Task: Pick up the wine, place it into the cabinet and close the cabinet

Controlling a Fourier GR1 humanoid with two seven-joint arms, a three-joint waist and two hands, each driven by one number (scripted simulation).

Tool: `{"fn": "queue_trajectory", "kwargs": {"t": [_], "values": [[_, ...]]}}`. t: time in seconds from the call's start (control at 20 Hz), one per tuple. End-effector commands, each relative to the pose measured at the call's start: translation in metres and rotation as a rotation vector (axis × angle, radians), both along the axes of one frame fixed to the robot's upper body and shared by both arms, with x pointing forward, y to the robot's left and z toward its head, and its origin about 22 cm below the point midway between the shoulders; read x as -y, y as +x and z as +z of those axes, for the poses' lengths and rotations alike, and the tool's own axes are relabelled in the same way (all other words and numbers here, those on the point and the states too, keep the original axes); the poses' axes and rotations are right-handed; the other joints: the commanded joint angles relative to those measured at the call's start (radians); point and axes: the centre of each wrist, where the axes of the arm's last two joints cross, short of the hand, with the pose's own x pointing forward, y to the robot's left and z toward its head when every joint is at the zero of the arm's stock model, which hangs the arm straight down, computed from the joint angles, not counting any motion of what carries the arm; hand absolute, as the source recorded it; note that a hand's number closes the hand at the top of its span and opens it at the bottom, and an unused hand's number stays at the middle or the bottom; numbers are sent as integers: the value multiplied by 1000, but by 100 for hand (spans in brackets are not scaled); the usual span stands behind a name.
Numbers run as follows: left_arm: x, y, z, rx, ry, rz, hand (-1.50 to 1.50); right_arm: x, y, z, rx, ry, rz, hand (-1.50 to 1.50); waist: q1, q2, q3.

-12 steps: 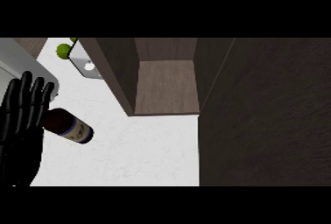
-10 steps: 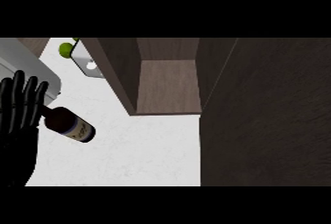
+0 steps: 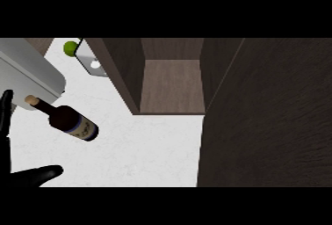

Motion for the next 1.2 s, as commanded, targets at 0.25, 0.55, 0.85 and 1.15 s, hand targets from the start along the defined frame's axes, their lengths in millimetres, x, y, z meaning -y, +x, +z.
{"fn": "queue_trajectory", "kwargs": {"t": [0.25, 0.55, 0.85, 1.15], "values": [[5, -22, 48, -26, -73, 29, -150, -3, -37, 53, -27, -21, 58, -150, 1, 2, 1], [13, -27, 76, -44, -83, 27, -150, -8, -40, 75, -23, -12, 62, -150, -1, 2, 1], [16, -12, 89, -81, -81, 51, -150, -12, -43, 84, -49, -9, 65, -150, -5, 2, 2], [15, -1, 76, -92, -72, 72, -150, -16, -35, 103, -37, 16, 49, -150, -4, 2, 1]]}}
